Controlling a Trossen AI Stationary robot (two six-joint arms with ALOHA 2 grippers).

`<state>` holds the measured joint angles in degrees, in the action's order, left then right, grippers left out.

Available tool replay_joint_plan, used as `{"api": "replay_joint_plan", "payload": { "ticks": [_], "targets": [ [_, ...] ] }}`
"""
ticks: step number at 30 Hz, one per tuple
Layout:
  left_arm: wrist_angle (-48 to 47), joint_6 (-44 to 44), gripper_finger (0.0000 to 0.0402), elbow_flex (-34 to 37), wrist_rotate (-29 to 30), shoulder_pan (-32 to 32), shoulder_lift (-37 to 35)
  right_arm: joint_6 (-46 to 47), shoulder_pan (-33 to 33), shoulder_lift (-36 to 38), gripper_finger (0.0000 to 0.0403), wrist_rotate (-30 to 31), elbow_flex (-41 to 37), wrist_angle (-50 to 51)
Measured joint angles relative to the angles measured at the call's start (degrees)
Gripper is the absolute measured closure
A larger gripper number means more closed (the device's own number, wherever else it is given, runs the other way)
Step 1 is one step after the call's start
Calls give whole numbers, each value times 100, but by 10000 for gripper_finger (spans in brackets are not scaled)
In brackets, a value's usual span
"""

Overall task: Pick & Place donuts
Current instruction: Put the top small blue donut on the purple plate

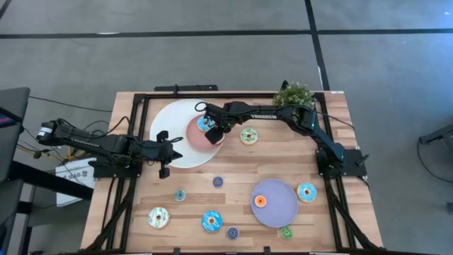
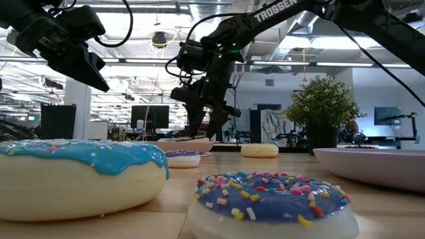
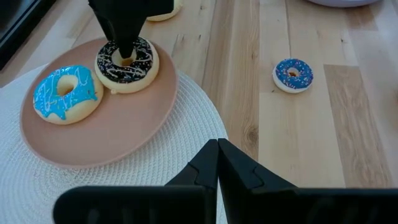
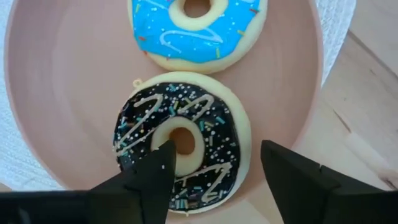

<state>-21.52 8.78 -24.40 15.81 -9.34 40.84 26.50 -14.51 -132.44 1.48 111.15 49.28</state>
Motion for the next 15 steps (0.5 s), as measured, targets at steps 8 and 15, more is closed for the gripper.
{"api": "replay_joint_plan", "payload": {
  "ticks": [8,15],
  "targets": [
    [-2,-2,401,0,0,2,0,-7,-138,384,172,14,-4,47],
    [-2,0,401,0,0,2,0,-8,-130,1135,179,27,-2,785]
  ]
}}
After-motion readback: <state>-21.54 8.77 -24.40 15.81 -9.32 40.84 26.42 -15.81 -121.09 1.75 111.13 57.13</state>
